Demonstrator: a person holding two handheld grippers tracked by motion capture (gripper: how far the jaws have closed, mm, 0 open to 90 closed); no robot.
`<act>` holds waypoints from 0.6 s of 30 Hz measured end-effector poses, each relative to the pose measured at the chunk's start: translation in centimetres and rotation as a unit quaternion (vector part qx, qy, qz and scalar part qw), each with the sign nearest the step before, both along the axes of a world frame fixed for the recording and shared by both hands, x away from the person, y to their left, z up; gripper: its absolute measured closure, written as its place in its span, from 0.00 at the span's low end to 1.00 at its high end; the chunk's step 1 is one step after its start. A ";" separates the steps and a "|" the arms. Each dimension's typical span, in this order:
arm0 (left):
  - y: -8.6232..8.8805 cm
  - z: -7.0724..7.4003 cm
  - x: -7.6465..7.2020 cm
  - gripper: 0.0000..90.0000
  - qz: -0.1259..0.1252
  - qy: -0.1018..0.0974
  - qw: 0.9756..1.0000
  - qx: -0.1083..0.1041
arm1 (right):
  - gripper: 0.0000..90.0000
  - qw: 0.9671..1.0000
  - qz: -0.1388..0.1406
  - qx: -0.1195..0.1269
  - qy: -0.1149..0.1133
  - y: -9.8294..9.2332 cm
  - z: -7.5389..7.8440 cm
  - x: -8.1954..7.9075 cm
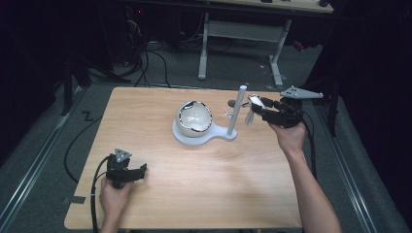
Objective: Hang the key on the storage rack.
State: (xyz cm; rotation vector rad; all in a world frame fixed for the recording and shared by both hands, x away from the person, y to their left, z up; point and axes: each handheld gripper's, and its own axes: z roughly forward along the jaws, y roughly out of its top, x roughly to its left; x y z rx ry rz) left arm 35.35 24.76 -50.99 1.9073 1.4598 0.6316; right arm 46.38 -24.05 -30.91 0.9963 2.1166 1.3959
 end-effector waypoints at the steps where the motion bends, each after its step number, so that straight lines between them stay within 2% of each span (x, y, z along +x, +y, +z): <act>1: 0.0 0.0 0.0 0.17 0.000 0.000 1.000 0.000 | 0.57 1.000 -0.001 -0.001 0.000 0.0 -0.1 0.0; 9: 0.0 0.0 0.0 0.17 0.000 0.000 1.000 0.000 | 0.56 1.000 -0.006 0.009 0.008 -0.7 -0.6 0.1; 13: 0.0 0.0 0.0 0.17 0.000 0.000 1.000 0.000 | 0.56 1.000 -0.013 0.016 0.019 -1.4 -1.3 0.2; 18: 0.0 0.0 0.0 0.17 0.000 0.000 1.000 0.000 | 0.56 1.000 -0.015 0.020 0.018 -1.4 -1.6 0.2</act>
